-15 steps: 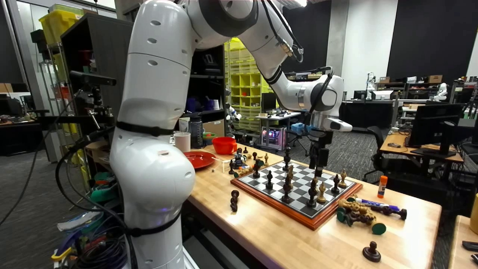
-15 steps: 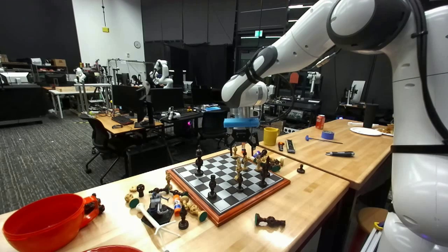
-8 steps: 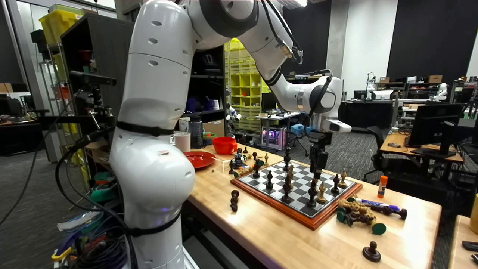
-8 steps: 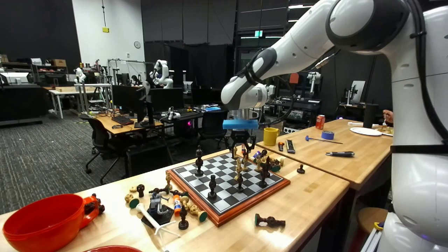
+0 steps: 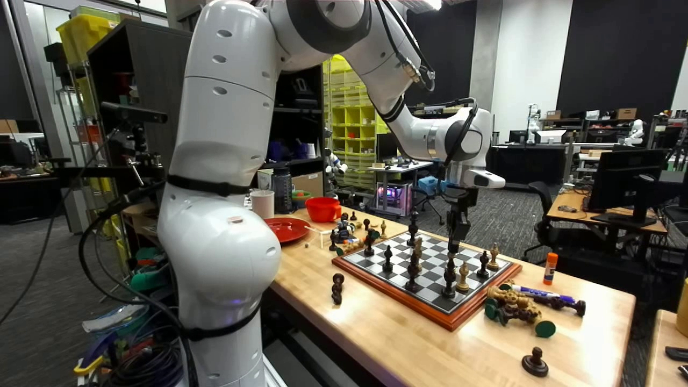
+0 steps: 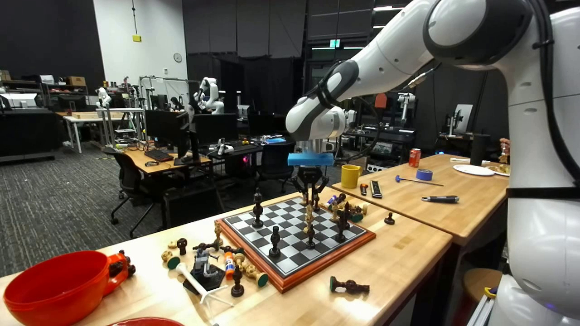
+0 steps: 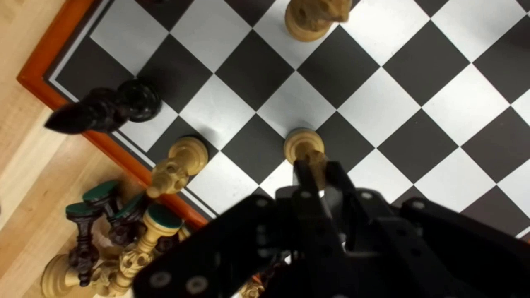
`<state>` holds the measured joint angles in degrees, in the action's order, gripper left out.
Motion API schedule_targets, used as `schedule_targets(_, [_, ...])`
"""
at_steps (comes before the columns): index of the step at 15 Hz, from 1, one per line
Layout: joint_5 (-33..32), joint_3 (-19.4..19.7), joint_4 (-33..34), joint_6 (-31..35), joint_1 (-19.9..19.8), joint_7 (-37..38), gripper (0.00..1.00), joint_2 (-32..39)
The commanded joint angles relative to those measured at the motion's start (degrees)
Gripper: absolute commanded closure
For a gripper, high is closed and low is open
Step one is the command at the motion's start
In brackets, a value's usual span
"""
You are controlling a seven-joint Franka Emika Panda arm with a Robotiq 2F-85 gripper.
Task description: Remove the light brown object from the chess board
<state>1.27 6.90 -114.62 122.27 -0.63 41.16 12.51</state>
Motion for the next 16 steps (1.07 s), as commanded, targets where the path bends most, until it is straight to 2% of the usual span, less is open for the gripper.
schedule_targets(1, [-0.79, -0.41, -0.86, 0.38, 0.34, 1.02, 0.97, -0.71])
schedule_targets(6, [-3.87, -0.52, 0.26, 1.11, 1.26, 2.27, 0.97, -1.19])
schedule_targets(11, [-8.04, -0.73, 3.58, 1.47, 2.38, 4.67, 0.97, -0.19])
schedule_targets(16, [-9.38, -0.81, 7.57, 1.01, 2.60, 4.70, 0.97, 2.23])
